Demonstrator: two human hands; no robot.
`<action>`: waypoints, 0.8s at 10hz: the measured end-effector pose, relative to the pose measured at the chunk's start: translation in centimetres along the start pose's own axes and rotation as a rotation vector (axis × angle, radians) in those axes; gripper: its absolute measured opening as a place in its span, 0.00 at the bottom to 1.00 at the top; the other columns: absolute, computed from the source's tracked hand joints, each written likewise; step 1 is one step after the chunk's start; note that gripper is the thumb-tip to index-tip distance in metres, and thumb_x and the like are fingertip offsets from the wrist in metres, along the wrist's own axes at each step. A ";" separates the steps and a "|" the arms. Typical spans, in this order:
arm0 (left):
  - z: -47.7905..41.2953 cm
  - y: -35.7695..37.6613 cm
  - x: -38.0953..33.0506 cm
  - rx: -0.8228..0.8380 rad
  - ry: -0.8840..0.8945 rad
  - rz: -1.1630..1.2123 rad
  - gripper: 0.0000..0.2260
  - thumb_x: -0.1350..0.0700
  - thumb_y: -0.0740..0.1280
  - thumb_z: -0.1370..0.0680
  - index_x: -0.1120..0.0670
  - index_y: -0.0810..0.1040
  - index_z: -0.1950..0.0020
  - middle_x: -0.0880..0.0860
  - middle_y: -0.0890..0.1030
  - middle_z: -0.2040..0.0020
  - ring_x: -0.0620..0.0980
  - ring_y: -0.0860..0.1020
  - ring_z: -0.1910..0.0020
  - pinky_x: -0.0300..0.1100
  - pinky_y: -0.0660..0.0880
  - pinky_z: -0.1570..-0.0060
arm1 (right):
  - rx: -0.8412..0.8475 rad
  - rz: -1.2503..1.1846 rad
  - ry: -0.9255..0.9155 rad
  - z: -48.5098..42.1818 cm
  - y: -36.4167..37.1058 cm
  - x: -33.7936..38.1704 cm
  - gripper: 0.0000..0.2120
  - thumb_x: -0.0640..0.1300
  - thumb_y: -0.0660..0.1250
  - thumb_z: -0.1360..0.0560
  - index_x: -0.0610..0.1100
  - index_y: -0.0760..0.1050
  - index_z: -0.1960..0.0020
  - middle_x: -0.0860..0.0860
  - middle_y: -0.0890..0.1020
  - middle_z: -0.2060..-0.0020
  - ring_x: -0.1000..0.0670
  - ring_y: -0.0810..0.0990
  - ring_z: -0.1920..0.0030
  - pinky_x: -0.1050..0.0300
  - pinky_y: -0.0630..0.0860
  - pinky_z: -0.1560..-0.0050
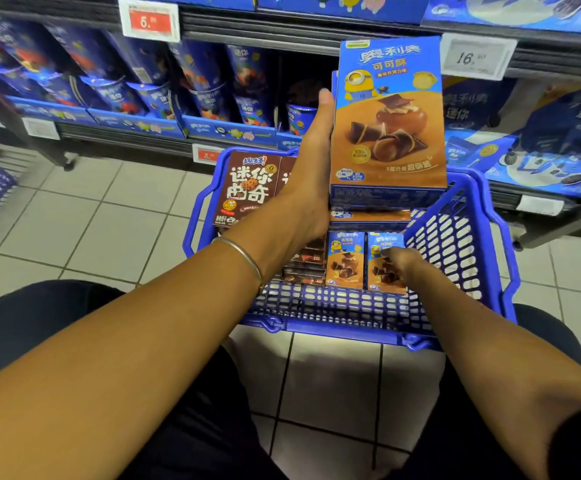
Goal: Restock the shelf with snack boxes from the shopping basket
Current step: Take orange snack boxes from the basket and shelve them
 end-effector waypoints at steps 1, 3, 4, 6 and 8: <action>1.5 -0.3 -0.3 -0.028 0.008 0.005 0.31 0.32 0.54 0.15 0.56 0.81 0.35 0.60 0.87 0.44 0.62 0.87 0.47 0.62 0.84 0.48 | 0.046 0.177 0.007 -1.1 0.9 -1.1 0.13 0.37 0.67 0.20 0.40 0.72 0.64 0.42 0.75 0.65 0.46 0.72 0.69 0.47 0.79 0.55; 1.2 -0.2 -0.1 0.021 0.036 0.015 0.27 0.34 0.53 0.14 0.52 0.82 0.47 0.54 0.88 0.61 0.55 0.88 0.64 0.56 0.86 0.64 | 0.017 0.123 -0.029 -1.8 0.7 -1.1 0.12 0.36 0.74 0.25 0.37 0.76 0.65 0.42 0.80 0.66 0.45 0.78 0.68 0.45 0.81 0.53; 1.3 -0.4 0.1 0.007 0.018 0.021 0.27 0.33 0.53 0.15 0.52 0.82 0.46 0.55 0.88 0.60 0.56 0.88 0.63 0.56 0.86 0.62 | -0.034 0.193 -0.071 -2.0 0.1 -0.5 0.12 0.41 0.77 0.26 0.39 0.79 0.66 0.43 0.84 0.64 0.44 0.83 0.61 0.45 0.82 0.47; 1.2 -0.1 0.0 0.021 0.033 0.008 0.28 0.33 0.53 0.15 0.52 0.83 0.46 0.55 0.89 0.59 0.56 0.88 0.62 0.54 0.85 0.65 | -0.241 0.388 -0.064 -0.8 -1.9 -0.4 0.27 0.49 0.72 0.23 0.38 0.66 0.32 0.37 0.78 0.37 0.38 0.79 0.38 0.47 0.78 0.44; 0.6 -0.5 -0.4 -0.053 0.076 -0.044 0.37 0.28 0.55 0.18 0.55 0.73 0.22 0.61 0.78 0.27 0.67 0.77 0.29 0.68 0.73 0.30 | -0.083 0.468 -0.210 -0.2 -0.8 1.4 0.15 0.49 0.70 0.23 0.41 0.81 0.41 0.40 0.83 0.42 0.39 0.81 0.40 0.50 0.77 0.42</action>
Point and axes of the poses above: each hand's wrist, its own z-axis away from the middle knuckle, its own y-axis out of the palm, x = y × z, the point moved 10 cm from there along -z, towards the middle knuckle
